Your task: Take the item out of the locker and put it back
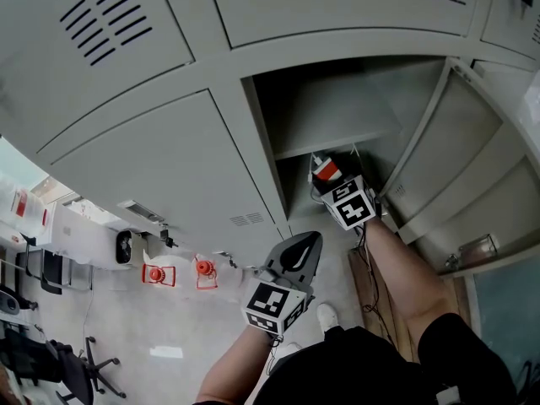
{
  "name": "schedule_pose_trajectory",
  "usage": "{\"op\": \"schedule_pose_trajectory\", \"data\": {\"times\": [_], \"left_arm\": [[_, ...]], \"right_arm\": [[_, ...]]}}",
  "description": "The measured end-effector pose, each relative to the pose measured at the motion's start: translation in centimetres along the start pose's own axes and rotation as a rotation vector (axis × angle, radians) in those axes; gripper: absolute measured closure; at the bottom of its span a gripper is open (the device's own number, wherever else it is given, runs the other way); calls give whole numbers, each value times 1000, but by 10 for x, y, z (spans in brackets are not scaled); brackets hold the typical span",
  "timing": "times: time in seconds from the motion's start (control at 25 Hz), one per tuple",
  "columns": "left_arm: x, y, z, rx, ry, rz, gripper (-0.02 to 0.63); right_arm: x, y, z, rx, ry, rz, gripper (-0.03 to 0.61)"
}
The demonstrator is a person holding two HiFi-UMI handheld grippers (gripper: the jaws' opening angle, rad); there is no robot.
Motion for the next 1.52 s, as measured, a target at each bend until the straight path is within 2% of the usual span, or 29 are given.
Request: {"op": "schedule_pose_trajectory", "data": {"times": [0.76,0.92,1.12,1.4,1.44,1.52], "left_arm": [[-1,13,3,22,8,-1,597],[-1,18,4,29,0,-3,597],[-1,25,7,31,-6,-4,597],[1,42,15,25,-11,5,597],[2,45,16,23,-13,7,597],[3,52,20,16,-16,12,597]], "right_arm": [[0,-7,2,-21,44,-19,245],[3,-2,2,-33,66,11,228],[12,11,1,-38,45,53,229],[35,41,-7,-77,51,158,230],[39,48,-10,-82,50,169,242],[45,63,-15,-106,43,194,332]]}}
Point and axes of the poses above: the fingertips, and each gripper's own axes: y backward along the fingers, z to its right, x out of its top, the point moved 4 cm from there along y, backward along the fingers
